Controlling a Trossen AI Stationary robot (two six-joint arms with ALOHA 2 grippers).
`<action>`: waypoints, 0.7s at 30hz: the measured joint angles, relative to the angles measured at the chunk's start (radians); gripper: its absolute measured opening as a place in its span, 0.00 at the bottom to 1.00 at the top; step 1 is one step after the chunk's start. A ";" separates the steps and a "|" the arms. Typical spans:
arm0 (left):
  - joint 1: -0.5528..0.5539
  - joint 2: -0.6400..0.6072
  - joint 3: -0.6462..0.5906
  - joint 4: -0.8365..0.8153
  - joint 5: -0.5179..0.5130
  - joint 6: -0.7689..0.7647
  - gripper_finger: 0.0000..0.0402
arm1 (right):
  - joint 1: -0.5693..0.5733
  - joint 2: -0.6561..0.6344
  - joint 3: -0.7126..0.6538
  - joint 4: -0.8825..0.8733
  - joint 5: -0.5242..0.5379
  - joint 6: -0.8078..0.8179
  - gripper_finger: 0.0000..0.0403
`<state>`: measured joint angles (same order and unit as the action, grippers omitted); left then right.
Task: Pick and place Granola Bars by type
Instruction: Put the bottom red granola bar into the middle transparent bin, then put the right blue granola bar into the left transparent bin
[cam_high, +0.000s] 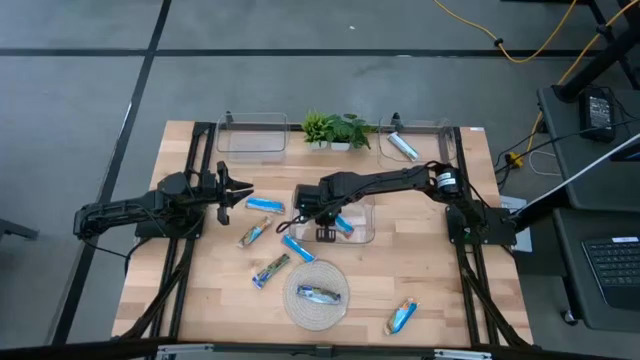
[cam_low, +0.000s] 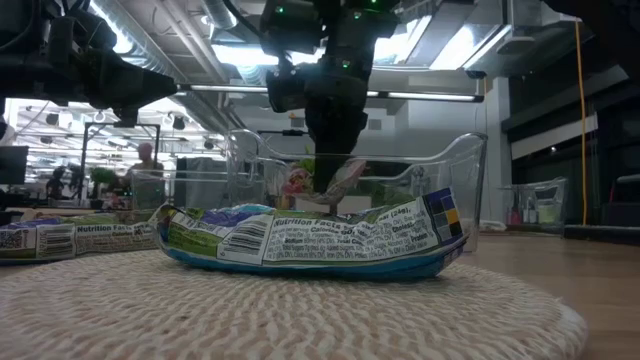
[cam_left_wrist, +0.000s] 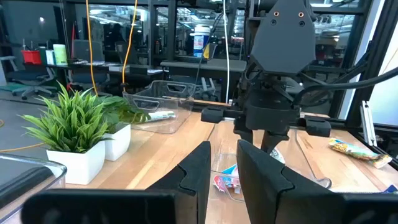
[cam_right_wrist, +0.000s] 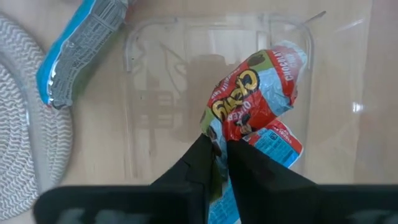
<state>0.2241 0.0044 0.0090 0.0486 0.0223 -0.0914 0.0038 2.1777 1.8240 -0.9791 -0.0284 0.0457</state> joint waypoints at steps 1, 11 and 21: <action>0.000 0.000 0.000 0.000 0.000 0.000 0.18 | 0.000 0.000 0.000 0.000 0.000 0.001 0.15; 0.000 0.000 0.000 0.000 0.000 0.000 0.18 | 0.000 -0.001 0.000 -0.005 0.000 0.001 0.28; 0.000 0.000 0.000 0.000 0.000 0.000 0.18 | 0.052 -0.147 0.010 -0.139 0.079 0.063 0.29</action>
<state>0.2242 0.0041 0.0087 0.0483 0.0219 -0.0914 0.0554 2.0304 1.8344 -1.1183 0.0503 0.1087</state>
